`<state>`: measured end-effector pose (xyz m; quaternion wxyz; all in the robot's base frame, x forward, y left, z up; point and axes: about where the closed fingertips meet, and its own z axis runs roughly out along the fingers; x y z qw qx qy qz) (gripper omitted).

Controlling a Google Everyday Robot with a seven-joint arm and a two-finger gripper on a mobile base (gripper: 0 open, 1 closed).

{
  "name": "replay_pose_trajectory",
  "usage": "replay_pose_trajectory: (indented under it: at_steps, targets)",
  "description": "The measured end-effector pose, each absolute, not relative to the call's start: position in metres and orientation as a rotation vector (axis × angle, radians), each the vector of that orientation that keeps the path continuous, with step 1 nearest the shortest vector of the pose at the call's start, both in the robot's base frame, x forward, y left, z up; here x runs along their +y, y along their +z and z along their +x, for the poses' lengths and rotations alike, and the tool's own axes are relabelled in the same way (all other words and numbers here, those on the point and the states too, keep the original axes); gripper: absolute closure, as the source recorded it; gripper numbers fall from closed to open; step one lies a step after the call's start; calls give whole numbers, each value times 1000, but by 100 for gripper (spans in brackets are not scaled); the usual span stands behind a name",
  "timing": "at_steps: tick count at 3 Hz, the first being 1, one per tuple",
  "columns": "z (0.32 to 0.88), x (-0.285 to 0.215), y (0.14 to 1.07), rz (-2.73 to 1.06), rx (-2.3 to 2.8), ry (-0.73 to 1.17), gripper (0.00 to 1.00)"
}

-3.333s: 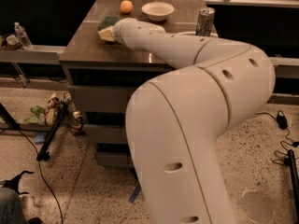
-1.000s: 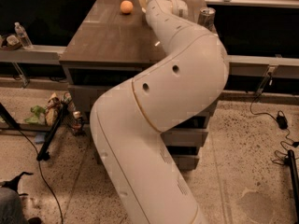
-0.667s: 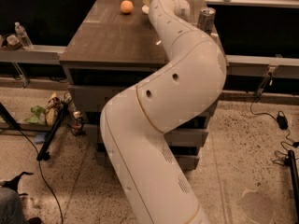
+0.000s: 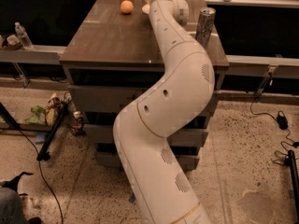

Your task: Place sponge into paper bowl

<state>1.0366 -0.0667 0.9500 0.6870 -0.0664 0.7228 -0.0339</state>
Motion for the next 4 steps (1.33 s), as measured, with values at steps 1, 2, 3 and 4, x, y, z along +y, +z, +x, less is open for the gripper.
replay_pose_trajectory:
  at_steps: [1,2,3,4]
  targets:
    - [1040,-74,945,-121,1620,-93,59]
    - [1042,-80,943,-108,1615,-113,36]
    - [1043,-80,943,-113,1606,-125,12]
    - [1045,-75,942,-132,1597,-121,0]
